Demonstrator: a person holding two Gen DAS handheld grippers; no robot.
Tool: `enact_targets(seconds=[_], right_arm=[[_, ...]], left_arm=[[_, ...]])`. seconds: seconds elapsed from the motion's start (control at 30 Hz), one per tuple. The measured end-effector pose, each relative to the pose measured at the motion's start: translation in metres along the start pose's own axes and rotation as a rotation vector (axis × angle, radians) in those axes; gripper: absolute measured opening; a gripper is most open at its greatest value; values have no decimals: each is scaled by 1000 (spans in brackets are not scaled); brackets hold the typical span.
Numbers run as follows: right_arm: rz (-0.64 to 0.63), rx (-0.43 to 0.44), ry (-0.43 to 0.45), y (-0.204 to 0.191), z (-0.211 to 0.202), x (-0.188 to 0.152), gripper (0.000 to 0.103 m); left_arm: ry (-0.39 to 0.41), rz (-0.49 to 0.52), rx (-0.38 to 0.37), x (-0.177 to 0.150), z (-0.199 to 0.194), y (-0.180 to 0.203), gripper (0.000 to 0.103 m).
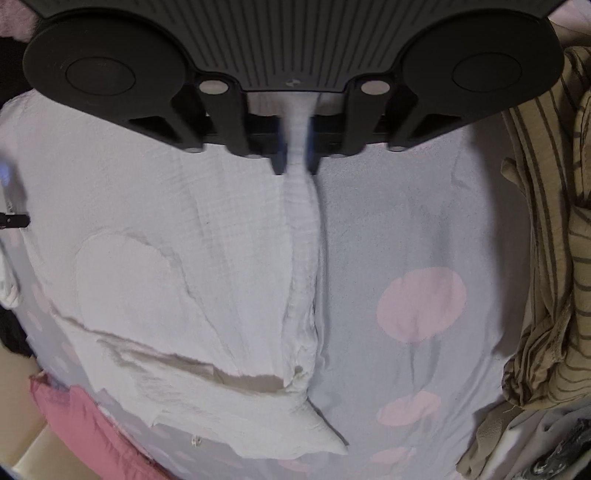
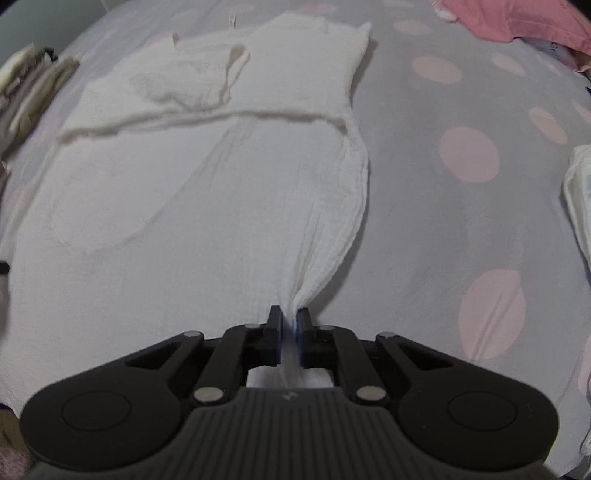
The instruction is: Fold clothes
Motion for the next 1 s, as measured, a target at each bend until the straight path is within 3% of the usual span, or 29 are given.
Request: enact_targets(seconds=[0.07,0.2,0.47,0.7,0.83,0.93,1.0], right_arm=[[26,6,43,5,-11,4,9],[84,25,138,18,-35,15,9],[102,-15,264,18,-37,44,9],[35,-29,287,1,-17,68,10],[19,-37,285,0,-10,67,17],[48,-71,312,7,-12,62,36],[64,-90,331,12,-15,59,36]], left_arm=[[22,7,-18,2,-6,1,2],[157,22,-30,15,-35,4,2],[380,-86,-56,51,-75,-19,2],[370,-80,14,68,-45,-26,3],[346,-90,57,70,-35,-29,12],[349,-78,106,67,-35,-27,17],[369,-76,130,65,-40,-26,17]])
Point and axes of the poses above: each gripper's, at about its wrist camera, not at the fingertips, and z roughly the way its jaws point, y to its right, x to its top, the point moved 2 cm from there along z, roughly the way its jaws point, and after that the axes turned 10 degrees about -x, right-handed, at the moved point
